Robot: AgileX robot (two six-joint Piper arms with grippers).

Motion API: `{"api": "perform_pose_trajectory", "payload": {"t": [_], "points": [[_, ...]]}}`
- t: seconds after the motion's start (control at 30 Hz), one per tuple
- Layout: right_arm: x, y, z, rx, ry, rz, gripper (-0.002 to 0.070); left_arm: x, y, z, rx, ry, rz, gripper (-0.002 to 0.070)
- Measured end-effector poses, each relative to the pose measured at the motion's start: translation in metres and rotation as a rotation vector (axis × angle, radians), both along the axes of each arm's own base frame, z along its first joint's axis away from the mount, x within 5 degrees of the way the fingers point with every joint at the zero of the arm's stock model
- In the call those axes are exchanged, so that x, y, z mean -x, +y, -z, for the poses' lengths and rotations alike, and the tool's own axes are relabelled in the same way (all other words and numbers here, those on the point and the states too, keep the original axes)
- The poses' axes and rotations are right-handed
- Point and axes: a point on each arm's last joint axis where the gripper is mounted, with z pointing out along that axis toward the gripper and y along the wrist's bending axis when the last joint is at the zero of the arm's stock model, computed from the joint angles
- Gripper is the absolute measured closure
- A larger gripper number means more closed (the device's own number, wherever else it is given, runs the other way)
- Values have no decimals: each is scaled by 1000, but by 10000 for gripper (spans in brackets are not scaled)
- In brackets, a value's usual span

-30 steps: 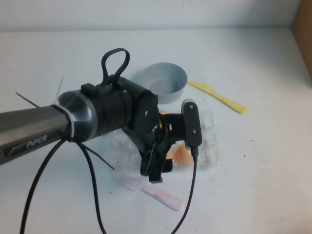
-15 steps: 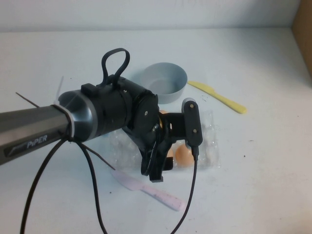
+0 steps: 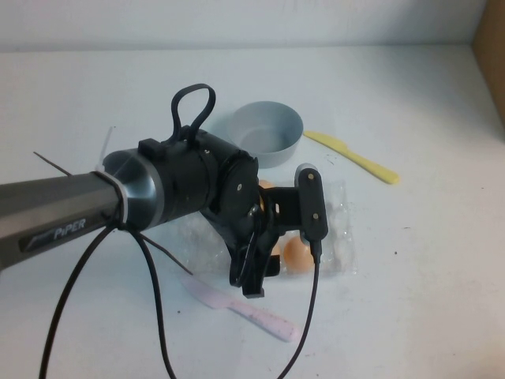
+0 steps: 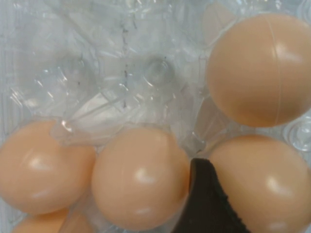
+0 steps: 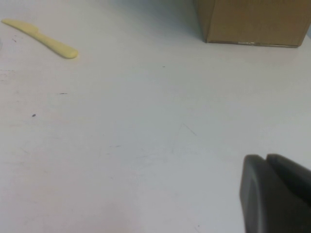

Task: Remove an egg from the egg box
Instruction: Pick up the egg from the plastic box, then place the egg in the bowl

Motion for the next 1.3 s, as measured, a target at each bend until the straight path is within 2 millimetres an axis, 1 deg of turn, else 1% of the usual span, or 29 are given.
{"api": "perform_pose_trajectory", "payload": {"t": [0.13,0.33,0.37,0.4,0.83,1.0,1.1,1.2,1.3], "points": [[0,0,0,0,0,0,694,0,0,0,0,0,0,311],[0,0,0,0,0,0,694,0,1,-4,0,-15,5,312],[0,0,0,0,0,0,694,1,1,-6,3,-18,6,320],[0,0,0,0,0,0,694,1,2,-7,3,-21,6,352],[0,0,0,0,0,0,694,7,8,-33,32,-57,7,347],[0,0,0,0,0,0,694,12,12,-49,50,-76,3,347],[0,0,0,0,0,0,694,11,11,-67,98,-96,-40,347],[0,0,0,0,0,0,694,3,9,-88,175,-117,-125,347],[0,0,0,0,0,0,694,-11,12,-110,260,-161,-204,347]]}}
